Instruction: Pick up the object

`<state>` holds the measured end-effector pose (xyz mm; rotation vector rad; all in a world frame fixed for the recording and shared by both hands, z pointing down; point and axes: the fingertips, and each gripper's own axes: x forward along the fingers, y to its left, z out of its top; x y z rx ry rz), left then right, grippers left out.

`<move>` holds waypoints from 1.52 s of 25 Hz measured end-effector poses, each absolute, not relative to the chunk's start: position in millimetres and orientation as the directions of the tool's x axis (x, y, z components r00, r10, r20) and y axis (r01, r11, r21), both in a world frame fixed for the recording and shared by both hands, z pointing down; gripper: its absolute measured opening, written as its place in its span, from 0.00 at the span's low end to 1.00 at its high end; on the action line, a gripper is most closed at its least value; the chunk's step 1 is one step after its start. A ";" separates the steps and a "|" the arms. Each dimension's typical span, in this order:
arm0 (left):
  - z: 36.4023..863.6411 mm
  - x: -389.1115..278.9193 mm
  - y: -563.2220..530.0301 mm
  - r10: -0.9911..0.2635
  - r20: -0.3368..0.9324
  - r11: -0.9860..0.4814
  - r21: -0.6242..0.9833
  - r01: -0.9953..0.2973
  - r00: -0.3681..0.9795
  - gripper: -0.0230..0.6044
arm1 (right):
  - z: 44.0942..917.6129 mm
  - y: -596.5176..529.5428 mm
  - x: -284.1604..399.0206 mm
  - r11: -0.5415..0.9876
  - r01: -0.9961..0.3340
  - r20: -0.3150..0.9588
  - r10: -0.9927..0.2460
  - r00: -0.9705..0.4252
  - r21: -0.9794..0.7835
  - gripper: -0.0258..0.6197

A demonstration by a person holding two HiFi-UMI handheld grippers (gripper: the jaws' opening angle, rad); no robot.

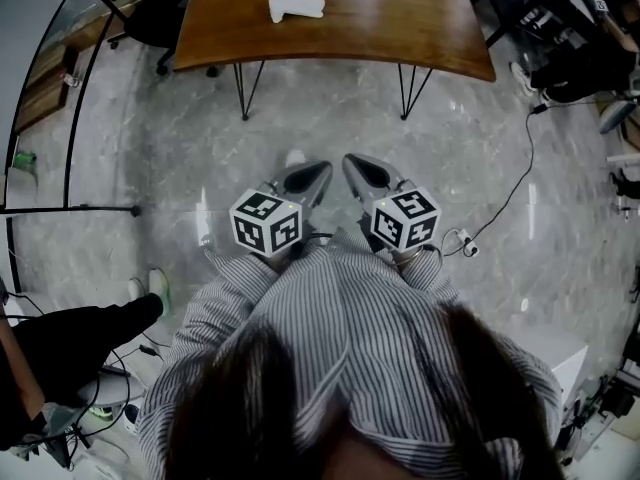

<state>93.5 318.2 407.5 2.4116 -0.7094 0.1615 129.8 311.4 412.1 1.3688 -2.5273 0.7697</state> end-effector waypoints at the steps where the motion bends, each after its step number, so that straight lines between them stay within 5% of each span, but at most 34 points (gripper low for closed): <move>1: 409.2 95.1 306.0 -0.449 0.273 -0.669 0.528 -0.523 0.851 0.04 | 414.5 300.4 131.5 0.443 -0.819 0.380 -0.732 -0.566 -0.365 0.04; 10: 418.4 91.9 146.6 -0.446 0.274 -0.661 0.541 -0.520 0.852 0.04 | 414.2 141.2 133.6 0.448 -0.828 0.368 -0.747 -0.554 -0.337 0.04; 22: 430.4 62.2 -34.0 -0.423 0.304 -0.559 0.654 -0.510 0.854 0.04 | 408.2 -52.6 95.2 0.493 -0.816 0.438 -0.689 -0.578 -0.302 0.24; 38: 460.8 66.3 -105.1 -0.487 0.310 -0.406 0.748 -0.526 0.817 0.04 | 449.0 -131.7 88.1 0.728 -0.654 0.626 -0.415 -0.660 -0.206 0.38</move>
